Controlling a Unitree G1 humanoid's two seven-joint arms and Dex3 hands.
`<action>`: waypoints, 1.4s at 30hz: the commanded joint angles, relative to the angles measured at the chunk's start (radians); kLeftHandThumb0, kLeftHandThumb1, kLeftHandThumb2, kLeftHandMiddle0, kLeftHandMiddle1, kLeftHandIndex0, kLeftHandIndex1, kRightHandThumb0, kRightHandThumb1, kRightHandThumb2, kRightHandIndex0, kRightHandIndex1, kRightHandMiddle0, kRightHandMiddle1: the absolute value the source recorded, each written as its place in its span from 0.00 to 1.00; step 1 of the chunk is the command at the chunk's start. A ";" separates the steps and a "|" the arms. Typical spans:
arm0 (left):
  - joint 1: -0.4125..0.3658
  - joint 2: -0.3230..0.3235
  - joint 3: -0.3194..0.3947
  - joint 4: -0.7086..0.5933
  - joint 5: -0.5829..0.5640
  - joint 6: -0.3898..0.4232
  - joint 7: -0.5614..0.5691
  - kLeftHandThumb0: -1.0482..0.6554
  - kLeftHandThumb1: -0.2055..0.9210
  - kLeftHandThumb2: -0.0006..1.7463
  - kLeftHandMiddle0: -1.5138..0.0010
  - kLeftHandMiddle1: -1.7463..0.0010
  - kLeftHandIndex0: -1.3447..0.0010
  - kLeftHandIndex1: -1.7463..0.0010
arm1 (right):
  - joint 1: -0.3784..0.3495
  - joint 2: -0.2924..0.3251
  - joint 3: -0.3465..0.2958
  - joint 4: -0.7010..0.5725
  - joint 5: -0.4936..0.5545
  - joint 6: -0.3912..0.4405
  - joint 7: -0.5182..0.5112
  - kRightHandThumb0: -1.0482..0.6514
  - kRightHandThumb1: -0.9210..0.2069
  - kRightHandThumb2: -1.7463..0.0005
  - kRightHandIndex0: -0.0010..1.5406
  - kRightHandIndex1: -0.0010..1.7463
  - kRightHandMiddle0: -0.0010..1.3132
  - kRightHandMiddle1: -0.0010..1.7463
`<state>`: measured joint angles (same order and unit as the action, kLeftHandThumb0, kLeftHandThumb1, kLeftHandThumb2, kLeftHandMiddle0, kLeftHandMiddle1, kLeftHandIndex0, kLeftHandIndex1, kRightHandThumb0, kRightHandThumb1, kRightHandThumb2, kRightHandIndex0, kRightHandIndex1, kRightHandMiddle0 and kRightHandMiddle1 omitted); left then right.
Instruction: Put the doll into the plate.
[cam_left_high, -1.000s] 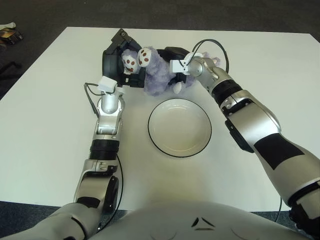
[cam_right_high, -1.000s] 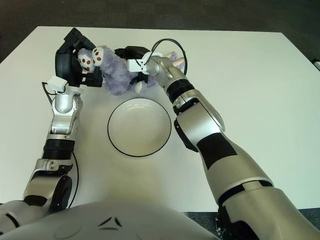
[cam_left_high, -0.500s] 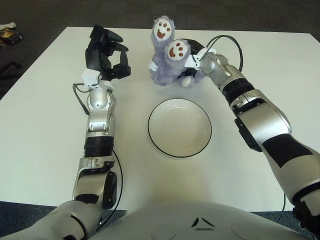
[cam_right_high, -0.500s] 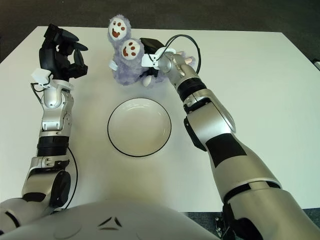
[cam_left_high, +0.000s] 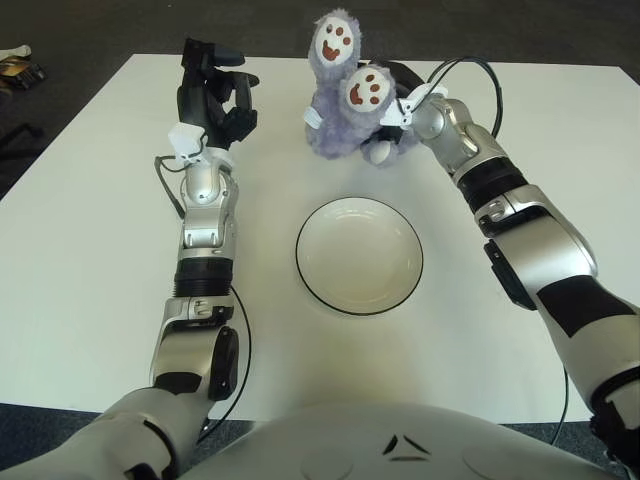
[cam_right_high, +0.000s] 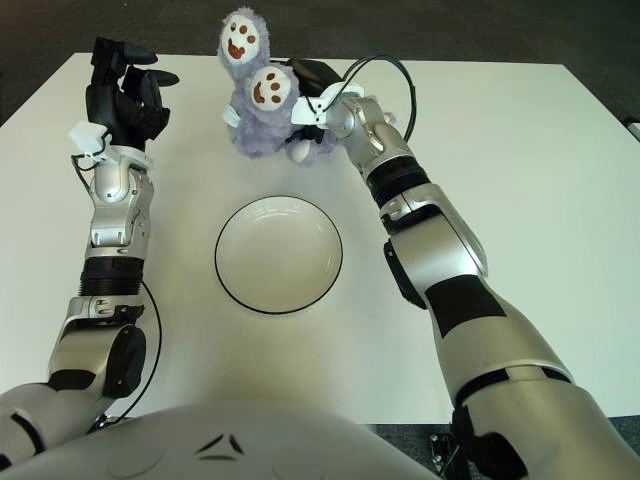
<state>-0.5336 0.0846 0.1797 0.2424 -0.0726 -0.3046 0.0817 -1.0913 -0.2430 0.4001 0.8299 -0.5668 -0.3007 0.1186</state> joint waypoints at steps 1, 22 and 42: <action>-0.032 -0.002 0.008 0.027 -0.017 0.008 -0.002 0.28 1.00 0.36 0.85 0.16 0.93 0.06 | 0.021 -0.039 -0.016 -0.067 -0.003 0.030 0.014 0.62 0.86 0.04 0.59 0.91 0.52 1.00; -0.129 0.001 -0.017 0.186 -0.015 0.060 -0.017 0.09 1.00 0.52 0.78 0.22 1.00 0.13 | 0.209 -0.119 -0.100 -0.522 0.080 0.203 0.212 0.62 0.86 0.05 0.61 0.87 0.51 1.00; -0.160 0.062 -0.060 0.240 0.020 0.149 -0.096 0.12 1.00 0.59 0.86 0.17 1.00 0.03 | 0.331 -0.147 -0.170 -0.673 0.187 0.201 0.277 0.62 0.85 0.06 0.61 0.88 0.50 1.00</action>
<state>-0.6649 0.1396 0.1184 0.4728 -0.0504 -0.1670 -0.0045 -0.7633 -0.3821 0.2510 0.1829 -0.4050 -0.0929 0.3896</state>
